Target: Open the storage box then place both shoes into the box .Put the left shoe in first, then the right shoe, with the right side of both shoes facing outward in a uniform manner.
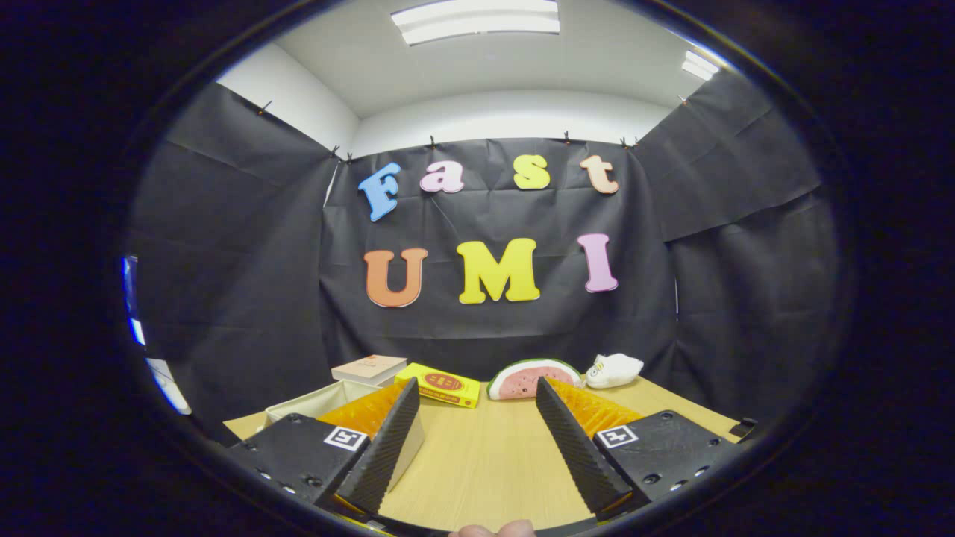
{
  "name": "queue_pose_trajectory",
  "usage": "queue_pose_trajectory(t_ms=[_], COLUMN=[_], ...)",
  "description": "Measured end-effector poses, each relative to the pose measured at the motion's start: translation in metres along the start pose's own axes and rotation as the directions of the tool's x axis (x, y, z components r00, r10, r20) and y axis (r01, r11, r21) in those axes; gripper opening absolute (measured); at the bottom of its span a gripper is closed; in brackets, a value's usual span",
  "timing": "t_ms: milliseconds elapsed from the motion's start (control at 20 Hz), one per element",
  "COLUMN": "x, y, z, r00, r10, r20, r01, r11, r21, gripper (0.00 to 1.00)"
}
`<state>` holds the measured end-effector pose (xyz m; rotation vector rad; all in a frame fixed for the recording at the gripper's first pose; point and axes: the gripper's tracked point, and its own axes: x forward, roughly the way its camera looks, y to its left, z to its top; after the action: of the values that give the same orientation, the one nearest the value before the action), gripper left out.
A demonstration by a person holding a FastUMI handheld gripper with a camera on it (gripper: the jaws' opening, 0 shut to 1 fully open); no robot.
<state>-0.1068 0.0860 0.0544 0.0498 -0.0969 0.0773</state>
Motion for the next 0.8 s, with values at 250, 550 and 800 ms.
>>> queue_pose_trajectory(t_ms=[250, 550, 800], x=[0.0, 0.0, 0.005], y=[0.015, 0.037, 0.049], z=[-0.011, -0.009, -0.008], r00=[0.999, 0.997, 0.995], r10=[0.028, 0.069, 0.082], r20=[-0.031, -0.047, -0.062], r01=[-0.029, -0.071, -0.084], r11=[0.999, 0.997, 0.996], r21=[-0.022, -0.032, -0.029], gripper=[0.95, 0.96, 0.96])
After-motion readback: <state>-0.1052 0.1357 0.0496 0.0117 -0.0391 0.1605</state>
